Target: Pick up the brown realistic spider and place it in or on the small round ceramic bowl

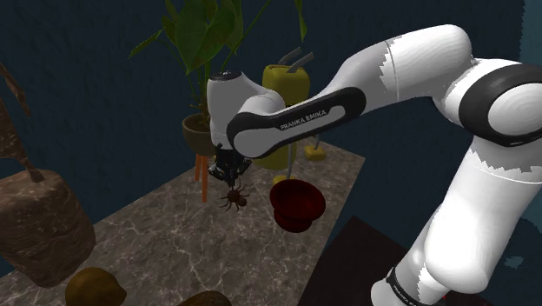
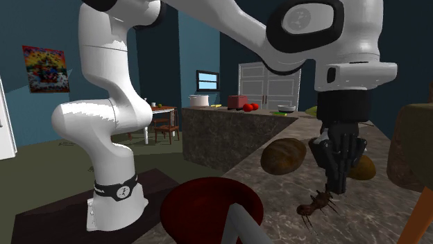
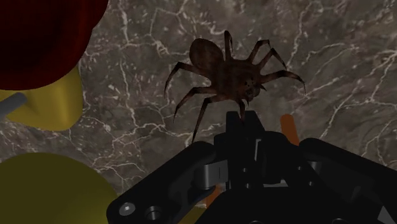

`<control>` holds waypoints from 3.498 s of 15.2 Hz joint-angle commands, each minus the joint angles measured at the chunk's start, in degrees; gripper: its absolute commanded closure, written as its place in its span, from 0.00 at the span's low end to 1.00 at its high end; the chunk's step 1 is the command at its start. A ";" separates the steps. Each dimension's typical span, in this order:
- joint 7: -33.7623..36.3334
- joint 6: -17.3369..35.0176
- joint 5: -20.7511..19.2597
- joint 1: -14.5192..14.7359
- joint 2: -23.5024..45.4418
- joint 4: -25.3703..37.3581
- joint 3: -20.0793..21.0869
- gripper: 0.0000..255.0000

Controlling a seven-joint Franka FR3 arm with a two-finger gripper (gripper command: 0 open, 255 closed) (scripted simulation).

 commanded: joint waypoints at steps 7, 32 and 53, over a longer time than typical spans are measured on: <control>-1.67 -5.64 1.56 -0.14 -2.01 3.97 0.22 1.00; -23.45 -7.98 11.33 -5.22 -34.35 -21.99 -11.30 1.00; -21.42 5.14 10.50 -5.39 -30.50 -31.41 -10.23 1.00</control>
